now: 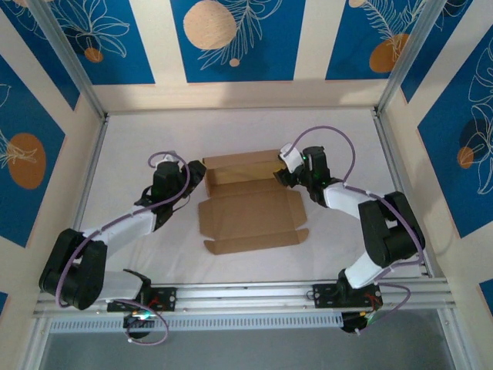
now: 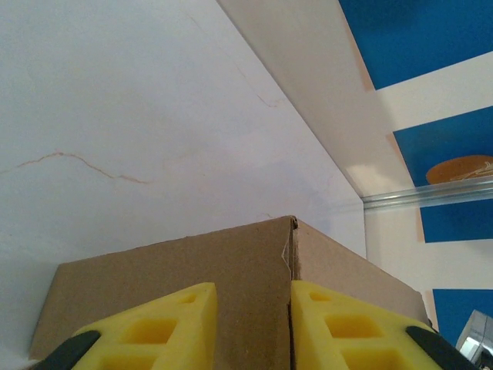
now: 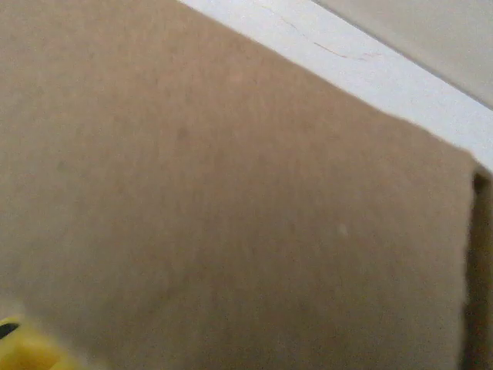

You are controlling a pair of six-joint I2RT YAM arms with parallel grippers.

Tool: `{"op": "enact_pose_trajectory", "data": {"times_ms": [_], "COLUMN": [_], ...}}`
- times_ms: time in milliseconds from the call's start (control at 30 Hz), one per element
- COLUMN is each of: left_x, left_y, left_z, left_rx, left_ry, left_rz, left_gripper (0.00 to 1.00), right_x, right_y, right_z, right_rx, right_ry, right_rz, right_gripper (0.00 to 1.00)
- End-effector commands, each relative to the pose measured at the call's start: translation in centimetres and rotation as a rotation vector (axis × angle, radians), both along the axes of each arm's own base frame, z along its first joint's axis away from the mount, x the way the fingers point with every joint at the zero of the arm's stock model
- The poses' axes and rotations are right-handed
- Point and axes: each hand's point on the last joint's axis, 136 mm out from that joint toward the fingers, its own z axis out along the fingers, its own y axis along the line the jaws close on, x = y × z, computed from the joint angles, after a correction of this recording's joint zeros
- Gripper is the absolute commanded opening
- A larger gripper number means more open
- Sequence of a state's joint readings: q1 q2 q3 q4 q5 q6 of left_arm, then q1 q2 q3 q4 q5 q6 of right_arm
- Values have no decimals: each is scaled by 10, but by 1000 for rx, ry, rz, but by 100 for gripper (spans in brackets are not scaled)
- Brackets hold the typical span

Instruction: Fold the paper box

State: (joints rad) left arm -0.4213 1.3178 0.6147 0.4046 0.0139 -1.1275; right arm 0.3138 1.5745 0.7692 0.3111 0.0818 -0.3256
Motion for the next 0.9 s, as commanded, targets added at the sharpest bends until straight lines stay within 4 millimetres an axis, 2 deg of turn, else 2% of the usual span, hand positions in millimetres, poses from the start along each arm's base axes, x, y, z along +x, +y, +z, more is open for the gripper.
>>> {"op": "enact_pose_trajectory", "data": {"times_ms": [0,133,300,500,700,867], "left_x": [-6,-6,-6,-8,-16,-23], "left_y": [-3,-5,-4,-9,-18,-24], "left_z": [-16,-14,-10,-7,-2,7], "left_rx": [24,21,22,10,-5,-16], "left_ry": [61,57,52,48,38,21], "left_rz": [-10,-17,-13,-26,-44,-51], "left_gripper": [29,29,29,28,27,27], "right_x": [-5,-3,1,8,18,31], "right_y": [-11,-12,-12,-11,-4,-13], "right_z": [0,-3,-9,-12,-10,-12], "right_rx": [-20,-24,-46,-60,-79,-120], "right_ry": [18,44,75,95,77,84], "right_rz": [-21,-23,-33,-61,-124,-266], "right_gripper": [62,58,45,17,7,5]}}
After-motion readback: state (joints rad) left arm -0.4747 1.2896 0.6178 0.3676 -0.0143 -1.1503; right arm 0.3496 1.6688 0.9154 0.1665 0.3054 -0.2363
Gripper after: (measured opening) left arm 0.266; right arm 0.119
